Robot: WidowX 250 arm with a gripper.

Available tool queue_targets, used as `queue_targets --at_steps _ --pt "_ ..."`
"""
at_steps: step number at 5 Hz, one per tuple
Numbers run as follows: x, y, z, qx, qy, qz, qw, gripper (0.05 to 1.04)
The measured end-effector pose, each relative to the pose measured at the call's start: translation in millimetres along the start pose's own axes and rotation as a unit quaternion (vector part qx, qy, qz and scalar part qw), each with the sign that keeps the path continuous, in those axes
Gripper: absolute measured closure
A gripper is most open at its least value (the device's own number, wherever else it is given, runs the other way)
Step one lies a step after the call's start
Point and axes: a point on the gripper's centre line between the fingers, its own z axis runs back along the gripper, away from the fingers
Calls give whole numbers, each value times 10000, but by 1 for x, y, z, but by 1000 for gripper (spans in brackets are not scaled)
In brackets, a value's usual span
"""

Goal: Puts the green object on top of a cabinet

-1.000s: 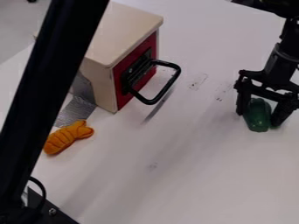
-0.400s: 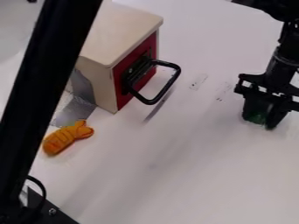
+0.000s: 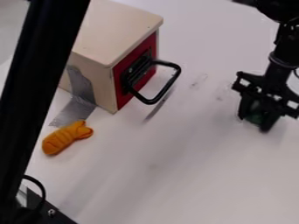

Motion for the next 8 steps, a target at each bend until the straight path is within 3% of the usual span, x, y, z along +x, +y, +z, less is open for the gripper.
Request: queue_targets --at_steps 1,2,3,4,6,7,8 --pt "3 0 3 -148 -85 -507 9986 526" --pt "12 5 31 -168 -356 -703 9968 527" --pt "19 24 84 -149 -904 -561 9942 527" --pt "11 51 113 -82 -1126 -271 9932 527" --pt "-49 138 148 194 -1220 634 9903 527" --pt "-86 179 149 300 -1101 993 9885 527" --pt "-114 220 132 211 -908 1332 9867 527"
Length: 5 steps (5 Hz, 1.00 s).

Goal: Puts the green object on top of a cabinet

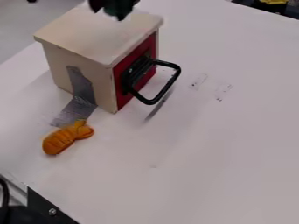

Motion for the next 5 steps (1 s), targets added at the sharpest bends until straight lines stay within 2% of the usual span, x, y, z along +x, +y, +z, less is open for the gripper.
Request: queue_targets --at_steps 1,2,3,4,5 --pt "-5 13 -19 -94 202 11 9998 527" --pt "-7 20 -37 -192 456 7 9988 482" --pt "-11 19 -49 -308 755 -67 9966 182" --pt "-8 20 -45 -308 824 -128 9960 77" --pt "2 19 -28 -312 760 -433 9957 84"
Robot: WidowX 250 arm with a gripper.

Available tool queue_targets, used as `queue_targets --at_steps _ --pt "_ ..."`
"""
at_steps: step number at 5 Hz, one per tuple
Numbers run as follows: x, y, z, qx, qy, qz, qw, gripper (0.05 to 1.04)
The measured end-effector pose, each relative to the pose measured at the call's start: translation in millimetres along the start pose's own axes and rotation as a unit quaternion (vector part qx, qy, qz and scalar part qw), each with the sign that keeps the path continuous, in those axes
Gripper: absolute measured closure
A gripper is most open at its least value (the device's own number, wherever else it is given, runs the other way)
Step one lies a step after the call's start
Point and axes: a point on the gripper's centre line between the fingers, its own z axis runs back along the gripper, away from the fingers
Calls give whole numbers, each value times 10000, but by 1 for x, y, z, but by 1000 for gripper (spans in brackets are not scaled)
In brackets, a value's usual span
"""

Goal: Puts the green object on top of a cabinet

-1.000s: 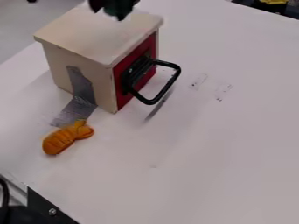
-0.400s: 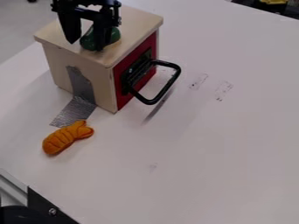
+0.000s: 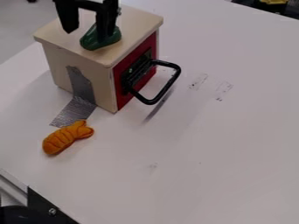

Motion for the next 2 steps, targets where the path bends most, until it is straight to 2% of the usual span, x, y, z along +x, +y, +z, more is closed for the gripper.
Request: queue_targets --at_steps 1,2 --pt "4 -9 42 63 -398 -398 9984 84" --pt "3 -24 60 -19 -601 -872 9944 84"
